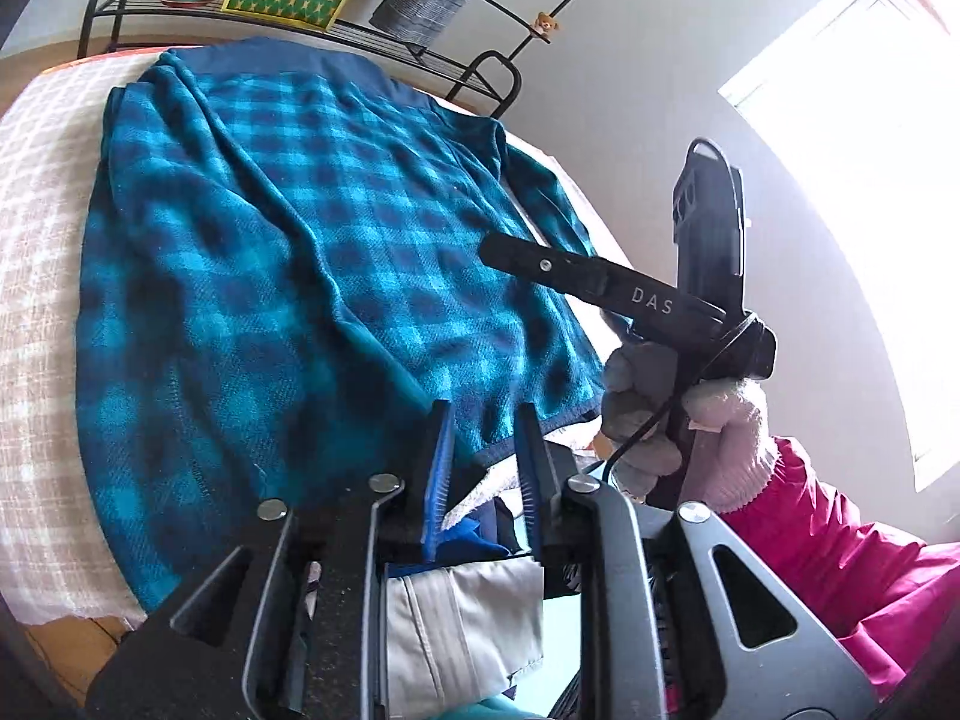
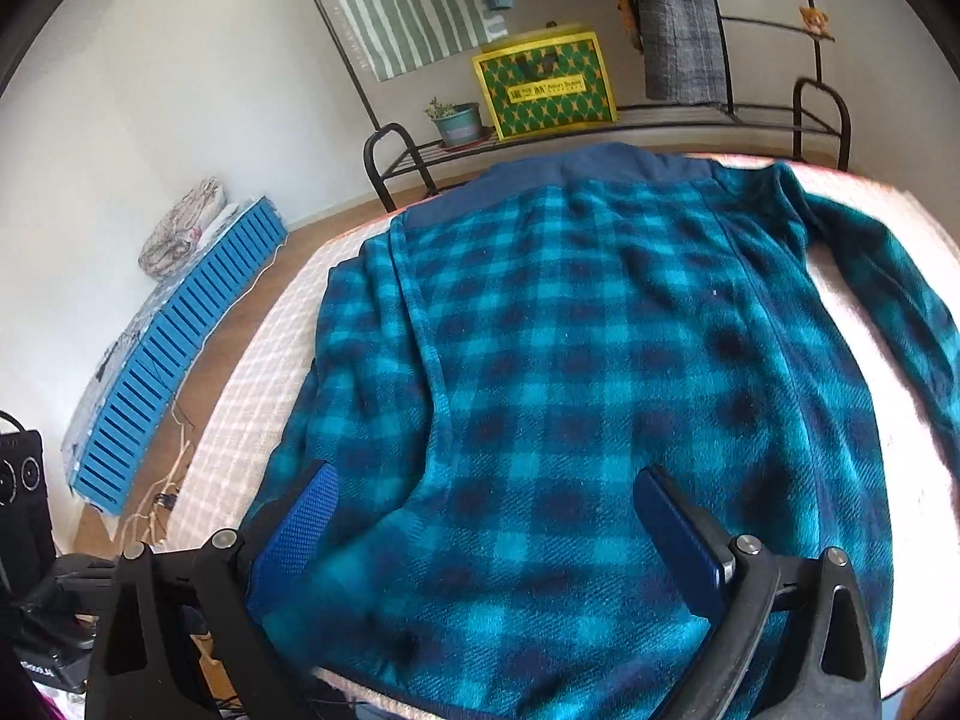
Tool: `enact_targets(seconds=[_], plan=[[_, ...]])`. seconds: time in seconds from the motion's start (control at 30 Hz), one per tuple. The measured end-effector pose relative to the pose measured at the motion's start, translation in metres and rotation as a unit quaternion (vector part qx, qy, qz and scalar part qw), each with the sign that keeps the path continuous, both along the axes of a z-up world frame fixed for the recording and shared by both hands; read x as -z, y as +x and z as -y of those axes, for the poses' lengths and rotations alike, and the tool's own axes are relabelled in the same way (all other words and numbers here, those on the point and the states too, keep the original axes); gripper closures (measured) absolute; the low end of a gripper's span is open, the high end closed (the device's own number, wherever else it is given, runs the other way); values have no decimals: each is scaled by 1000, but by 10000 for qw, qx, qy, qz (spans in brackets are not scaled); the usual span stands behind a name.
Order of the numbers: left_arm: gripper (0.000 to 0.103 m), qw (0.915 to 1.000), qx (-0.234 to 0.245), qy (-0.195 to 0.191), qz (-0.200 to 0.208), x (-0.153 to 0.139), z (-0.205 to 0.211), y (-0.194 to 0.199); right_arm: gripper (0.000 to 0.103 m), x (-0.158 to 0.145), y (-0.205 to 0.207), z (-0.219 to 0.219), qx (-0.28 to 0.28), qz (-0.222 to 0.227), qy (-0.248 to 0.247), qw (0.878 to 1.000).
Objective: Fold large clothes
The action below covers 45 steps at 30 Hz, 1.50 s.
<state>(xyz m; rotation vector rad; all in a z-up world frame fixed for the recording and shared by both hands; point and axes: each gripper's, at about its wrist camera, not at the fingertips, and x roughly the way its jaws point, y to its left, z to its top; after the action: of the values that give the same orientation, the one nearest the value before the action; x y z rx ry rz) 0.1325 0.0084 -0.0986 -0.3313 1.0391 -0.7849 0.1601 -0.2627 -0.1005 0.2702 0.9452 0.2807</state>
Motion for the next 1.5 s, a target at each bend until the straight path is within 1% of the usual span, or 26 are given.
enact_targets(seconds=[0.03, 0.07, 0.13, 0.2, 0.27, 0.33, 0.4, 0.57, 0.63, 0.67, 0.7, 0.73, 0.77, 0.8, 0.83, 0.9, 1.0, 1.07, 1.17, 1.23, 1.27, 1.3, 1.37, 1.43, 1.47, 1.5], plan=[[69, 9997, -208, 78, 68, -1, -9, 4, 3, 4, -1, 7, 44, -144, 207, 9997], [68, 9989, -423, 164, 75, 1, -18, 11, 3, 9, -3, 12, 79, -291, 411, 9987], [68, 9943, -985, 397, -127, 12, -40, 37, 5, 19, -5, 20, 86, -556, 728, 9958], [68, 9870, -1459, 511, -442, 31, -65, 64, 8, 29, -7, 20, 15, -713, 760, 9946], [68, 9799, -1759, 566, -751, 50, -84, 89, 13, 37, -9, 13, -187, -826, 721, 9938], [68, 9727, -1986, 379, -1139, 72, -97, 110, 16, 45, -11, 1, -465, -975, 699, 9917], [68, 9680, -2044, 223, -1441, 90, -101, 125, 19, 53, -14, -12, -764, -1099, 630, 9890], [62, 9661, -1989, 352, -1611, 113, -88, 151, 24, 70, -16, -39, -1192, -1346, 224, 9834], [64, 9641, -2059, 384, -1631, 119, -85, 159, 35, 78, -14, -43, -1235, -1456, 158, 9815], [92, 9640, -2072, 489, -1593, 121, -82, 160, 40, 80, -14, -44, -1269, -1504, 211, 9802], [100, 9648, -2031, 573, -1571, 122, -79, 164, 51, 81, -13, -45, -1310, -1543, 276, 9789], [100, 9655, -2029, 637, -1501, 120, -76, 165, 73, 82, -13, -46, -1366, -1574, 379, 9773], [100, 9666, -2039, 677, -1396, 115, -74, 165, 79, 84, -11, -47, -1427, -1645, 537, 9745], [100, 9683, -2030, 676, -1289, 108, -73, 164, 82, 84, -10, -47, -1445, -1696, 732, 9721], [100, 9697, -2034, 676, -1172, 100, -73, 162, 91, 82, -9, -46, -1436, -1700, 928, 9705], [100, 9704, -2109, 693, -949, 83, -78, 159, 99, 77, -12, -47, -1489, -1724, 1355, 9642], [100, 9681, -2312, 641, -724, 58, -95, 152, 100, 63, -14, -49, -1564, -1615, 1786, 9579], [100, 9655, -2442, 701, -562, 42, -110, 148, 101, 57, -13, -54, -1590, -1613, 2090, 9513], [100, 9589, -2706, 745, -427, 31, -132, 147, 101, 58, -8, -70, -1634, -1677, 2446, 9409], [100, 9555, -2814, 641, -602, 40, -146, 149, 101, 64, -6, -85, -1678, -1730, 2282, 9433], [98, 9524, -2874, 690, -747, 47, -151, 147, 101, 72, -5, -94, -1683, -1811, 2123, 9454], [94, 9498, -2920, 737, -848, 54, -154, 145, 101, 78, -5, -101, -1691, -1904, 1959, 9470], [81, 9488, -2933, 704, -937, 61, -162, 133, 101, 92, -7, -112, -1720, -2150, 1826, 9439], [79, 9513, -2856, 682, -936, 63, -166, 113, 94, 96, -13, -118, -1803, -2261, 1836, 9395], [75, 9525, -2824, 636, -943, 64, -169, 99, 91, 94, -15, -120, -1829, -2259, 1747, 9407], [74, 9530, -2802, 597, -982, 67, -168, 86, 77, 92, -17, -121, -1865, -2207, 1676, 9426]])
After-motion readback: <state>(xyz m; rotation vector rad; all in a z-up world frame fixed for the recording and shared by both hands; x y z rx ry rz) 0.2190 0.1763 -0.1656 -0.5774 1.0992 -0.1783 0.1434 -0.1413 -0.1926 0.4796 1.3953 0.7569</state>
